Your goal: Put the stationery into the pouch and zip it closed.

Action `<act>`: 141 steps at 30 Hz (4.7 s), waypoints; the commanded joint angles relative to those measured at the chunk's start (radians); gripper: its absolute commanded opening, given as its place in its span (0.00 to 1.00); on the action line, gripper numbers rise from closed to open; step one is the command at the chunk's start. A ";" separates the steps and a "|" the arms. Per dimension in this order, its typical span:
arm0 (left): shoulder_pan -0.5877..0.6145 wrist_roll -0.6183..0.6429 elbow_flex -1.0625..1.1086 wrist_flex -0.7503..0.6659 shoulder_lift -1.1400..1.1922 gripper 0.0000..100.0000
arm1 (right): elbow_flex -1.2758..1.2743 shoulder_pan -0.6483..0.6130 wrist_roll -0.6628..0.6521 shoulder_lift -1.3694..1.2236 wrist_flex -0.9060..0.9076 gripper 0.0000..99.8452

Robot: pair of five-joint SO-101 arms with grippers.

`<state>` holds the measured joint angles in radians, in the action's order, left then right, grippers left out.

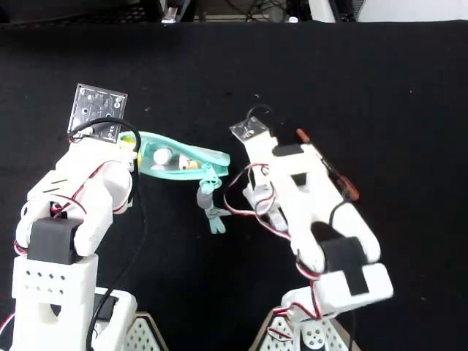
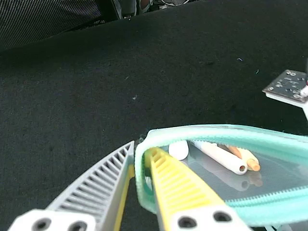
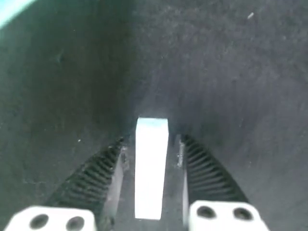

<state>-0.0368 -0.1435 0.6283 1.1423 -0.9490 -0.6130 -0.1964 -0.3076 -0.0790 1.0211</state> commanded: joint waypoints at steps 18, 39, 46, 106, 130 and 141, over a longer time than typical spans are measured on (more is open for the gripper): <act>-0.001 -0.006 0.013 -0.006 0.015 0.04 | 0.104 -0.015 -0.002 -0.033 0.002 0.15; -0.001 -0.006 0.013 -0.006 0.015 0.04 | 0.104 -0.037 -0.002 -0.036 -0.025 0.07; -0.001 -0.006 0.013 -0.006 0.015 0.04 | 0.094 -0.011 0.000 -0.008 -0.048 0.01; 0.005 -0.032 0.015 -0.003 0.015 0.03 | -0.308 -0.585 0.061 1.167 -0.620 0.01; 0.001 -0.034 0.025 -0.011 0.015 0.04 | -0.122 -0.566 0.063 1.142 -0.216 0.24; 0.001 -0.034 0.027 -0.011 0.015 0.04 | -0.054 -0.542 0.055 1.138 -0.186 0.20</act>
<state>-0.0368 -0.1695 0.6375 1.1362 -0.9490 -0.7188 -0.7534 -0.2432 1.0518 0.8355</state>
